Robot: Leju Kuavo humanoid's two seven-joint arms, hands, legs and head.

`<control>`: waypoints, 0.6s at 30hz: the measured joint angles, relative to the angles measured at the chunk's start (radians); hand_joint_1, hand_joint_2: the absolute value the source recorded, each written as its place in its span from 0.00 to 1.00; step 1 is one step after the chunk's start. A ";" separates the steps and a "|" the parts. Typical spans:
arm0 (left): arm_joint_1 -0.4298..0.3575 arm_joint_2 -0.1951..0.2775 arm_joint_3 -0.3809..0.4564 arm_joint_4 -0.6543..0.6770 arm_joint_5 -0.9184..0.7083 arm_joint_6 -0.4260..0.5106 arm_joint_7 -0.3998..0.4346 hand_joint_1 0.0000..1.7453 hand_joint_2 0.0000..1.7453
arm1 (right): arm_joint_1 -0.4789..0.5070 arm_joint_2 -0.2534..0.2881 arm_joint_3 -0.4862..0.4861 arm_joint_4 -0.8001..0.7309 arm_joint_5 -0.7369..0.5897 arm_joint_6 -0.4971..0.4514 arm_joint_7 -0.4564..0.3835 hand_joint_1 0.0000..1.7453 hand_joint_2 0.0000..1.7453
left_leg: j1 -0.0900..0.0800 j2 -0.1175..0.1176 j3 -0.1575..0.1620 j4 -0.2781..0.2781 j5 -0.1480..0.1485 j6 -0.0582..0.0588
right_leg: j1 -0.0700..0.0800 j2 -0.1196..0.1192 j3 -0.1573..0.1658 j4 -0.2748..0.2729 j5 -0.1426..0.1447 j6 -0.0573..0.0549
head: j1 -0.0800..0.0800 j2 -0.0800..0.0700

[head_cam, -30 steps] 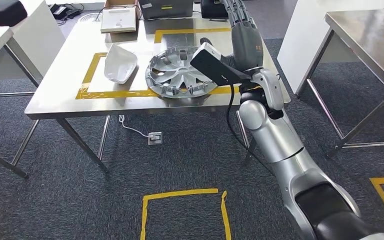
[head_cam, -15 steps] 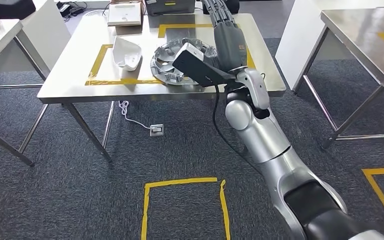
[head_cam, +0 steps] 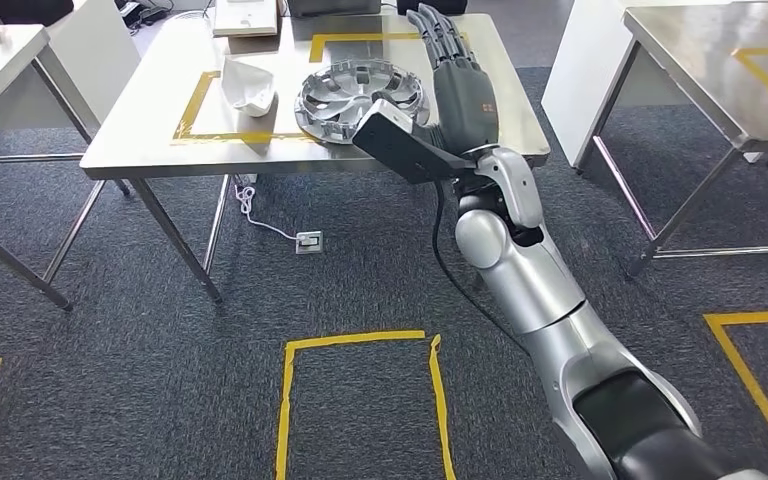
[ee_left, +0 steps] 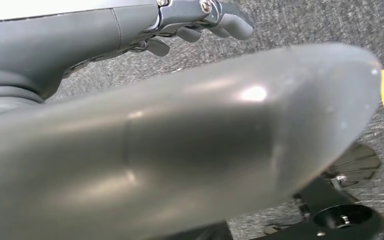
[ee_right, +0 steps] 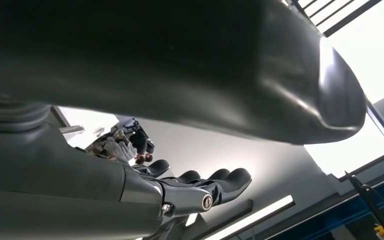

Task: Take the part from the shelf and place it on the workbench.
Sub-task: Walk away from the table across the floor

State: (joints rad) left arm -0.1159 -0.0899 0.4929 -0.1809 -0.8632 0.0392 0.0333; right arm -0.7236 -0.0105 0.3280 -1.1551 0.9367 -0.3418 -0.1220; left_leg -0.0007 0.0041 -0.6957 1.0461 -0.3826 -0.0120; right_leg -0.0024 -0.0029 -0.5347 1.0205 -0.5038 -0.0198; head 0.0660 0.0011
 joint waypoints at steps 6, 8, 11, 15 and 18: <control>-0.017 0.000 -0.003 0.000 -0.041 -0.020 0.029 0.00 0.00 | 0.038 -0.029 -0.033 0.010 -0.011 -0.022 -0.006 0.00 0.00 | 0.016 -0.003 -0.034 0.266 -0.155 -0.031 | -0.006 -0.003 -0.089 -0.001 0.080 -0.002 | -0.004 0.000; -0.022 0.000 -0.003 -0.001 -0.041 -0.019 0.028 0.00 0.00 | 0.045 -0.035 -0.048 0.024 -0.027 -0.011 -0.025 0.00 0.00 | 0.023 -0.003 0.045 0.191 -0.114 -0.037 | -0.009 -0.003 -0.122 0.003 0.104 0.006 | -0.004 0.000; -0.028 0.001 -0.003 -0.003 -0.034 -0.019 0.015 0.00 0.00 | 0.039 -0.035 -0.068 0.060 -0.074 0.033 -0.051 0.00 0.00 | 0.020 -0.010 0.165 0.016 -0.146 -0.023 | -0.011 0.001 -0.147 0.009 0.134 0.029 | -0.002 0.000; -0.020 0.004 -0.002 -0.004 -0.019 -0.016 -0.004 0.00 0.00 | 0.035 -0.033 -0.096 0.186 -0.178 0.104 -0.103 0.00 0.00 | 0.012 -0.011 0.151 -0.009 -0.124 0.021 | -0.019 0.003 -0.158 0.010 0.135 0.057 | -0.001 0.000; -0.006 0.005 0.002 -0.004 -0.006 -0.010 -0.019 0.00 0.00 | 0.042 -0.047 -0.134 0.361 -0.272 0.170 -0.147 0.00 0.00 | 0.011 -0.010 0.111 -0.013 -0.081 0.040 | -0.017 0.003 -0.199 0.150 -0.011 0.062 | 0.000 0.000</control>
State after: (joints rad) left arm -0.1220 -0.0851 0.4950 -0.1849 -0.8695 0.0293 0.0144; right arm -0.6818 -0.0577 0.1941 -0.7942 0.6645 -0.1719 -0.2690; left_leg 0.0106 -0.0056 -0.5848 1.0330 -0.4640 0.0285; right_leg -0.0195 0.0002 -0.7333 1.1702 -0.5152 0.0419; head 0.0658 0.0012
